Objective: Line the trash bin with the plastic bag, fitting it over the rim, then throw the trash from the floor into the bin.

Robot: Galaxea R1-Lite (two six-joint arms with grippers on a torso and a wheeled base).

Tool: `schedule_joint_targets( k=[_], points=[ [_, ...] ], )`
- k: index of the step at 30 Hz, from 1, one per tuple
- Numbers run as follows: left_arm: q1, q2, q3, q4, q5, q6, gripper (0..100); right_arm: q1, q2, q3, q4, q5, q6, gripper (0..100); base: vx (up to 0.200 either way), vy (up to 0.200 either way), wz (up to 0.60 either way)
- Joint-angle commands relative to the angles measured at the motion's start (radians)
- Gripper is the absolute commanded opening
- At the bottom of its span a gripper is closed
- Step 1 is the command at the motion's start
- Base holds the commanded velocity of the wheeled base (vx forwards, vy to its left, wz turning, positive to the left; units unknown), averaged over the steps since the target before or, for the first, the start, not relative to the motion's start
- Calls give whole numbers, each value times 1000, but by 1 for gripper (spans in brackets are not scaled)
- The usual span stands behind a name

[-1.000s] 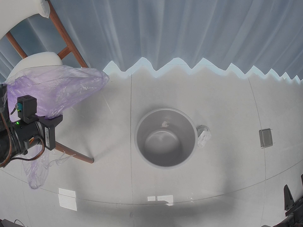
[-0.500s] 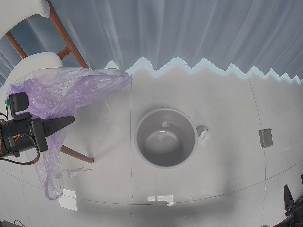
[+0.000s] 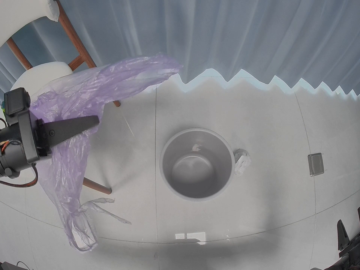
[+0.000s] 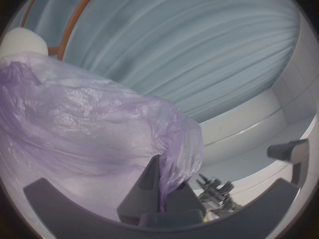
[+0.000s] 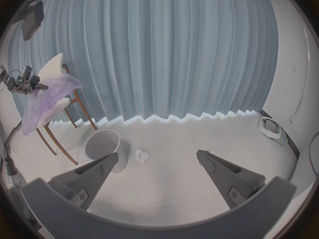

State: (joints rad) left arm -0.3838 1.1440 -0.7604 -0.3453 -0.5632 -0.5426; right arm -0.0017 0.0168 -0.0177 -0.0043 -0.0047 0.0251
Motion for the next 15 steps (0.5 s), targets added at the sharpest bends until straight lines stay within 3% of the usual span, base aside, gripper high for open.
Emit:
schedule_joint_targets(
  k=[1,7,11,15],
  points=[
    [-90,19,7,-115,-7,-151,0,0,-17,18,0,0,-1,100,0,0,0],
    [-170,102,4,-323,-7,-289,0,0,-17,18,0,0,-1,100,0,0,0],
    [-248,178,1,-466,-4,-330,0,-1,-17,18,0,0,-1,100,0,0,0],
    [-297,209,6,-523,-6,-364,0,-1,-15,18,0,0,-1,100,0,0,0]
  ],
)
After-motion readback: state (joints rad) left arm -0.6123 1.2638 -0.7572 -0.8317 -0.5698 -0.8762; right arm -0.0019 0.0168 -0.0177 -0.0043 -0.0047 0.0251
